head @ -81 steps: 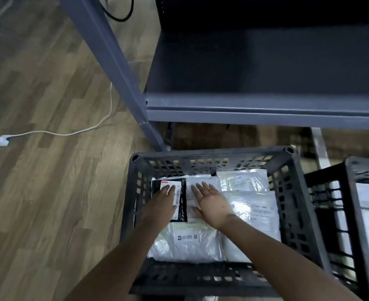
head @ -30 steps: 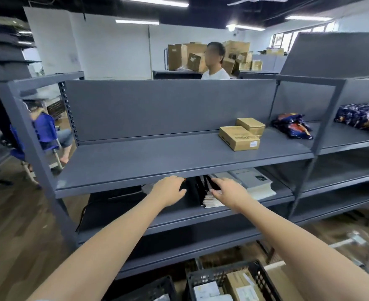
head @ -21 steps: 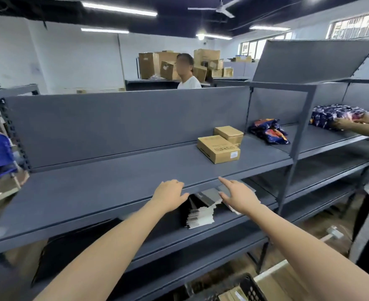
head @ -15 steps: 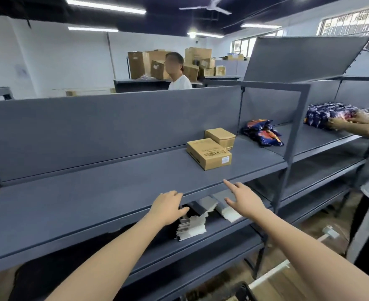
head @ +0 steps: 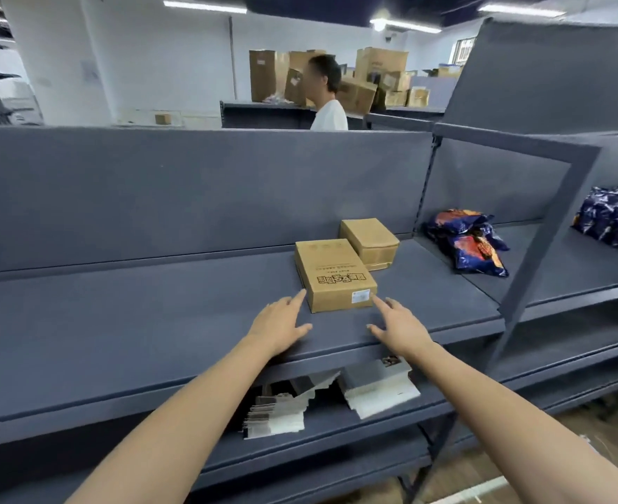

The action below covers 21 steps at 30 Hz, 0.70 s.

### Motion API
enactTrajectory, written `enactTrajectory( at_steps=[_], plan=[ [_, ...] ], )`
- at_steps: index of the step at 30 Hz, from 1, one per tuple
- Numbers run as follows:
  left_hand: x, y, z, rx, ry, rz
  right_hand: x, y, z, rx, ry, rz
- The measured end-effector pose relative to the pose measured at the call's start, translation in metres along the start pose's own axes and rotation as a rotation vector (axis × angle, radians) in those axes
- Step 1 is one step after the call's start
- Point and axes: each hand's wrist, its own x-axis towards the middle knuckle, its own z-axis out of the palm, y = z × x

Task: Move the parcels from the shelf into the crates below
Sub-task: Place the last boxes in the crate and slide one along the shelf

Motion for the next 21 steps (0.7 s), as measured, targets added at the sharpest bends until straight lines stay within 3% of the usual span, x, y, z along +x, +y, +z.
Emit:
enactTrajectory(
  at_steps=[4,11,15,21],
  plan=[
    [0.033,0.012,0.01,0.002,-0.004,-0.011,0.042,0.009,-0.002,0.005,-0.022,-0.058],
    [0.068,0.014,0.023,-0.092,-0.012,-0.091,0.079,0.009,0.011,0.267,-0.045,-0.046],
    [0.075,0.012,0.032,-0.203,-0.012,-0.088,0.078,0.007,0.018,0.251,0.014,-0.103],
    [0.059,-0.003,0.022,-0.273,0.116,-0.099,0.058,-0.017,0.016,0.164,0.065,-0.182]
  ],
)
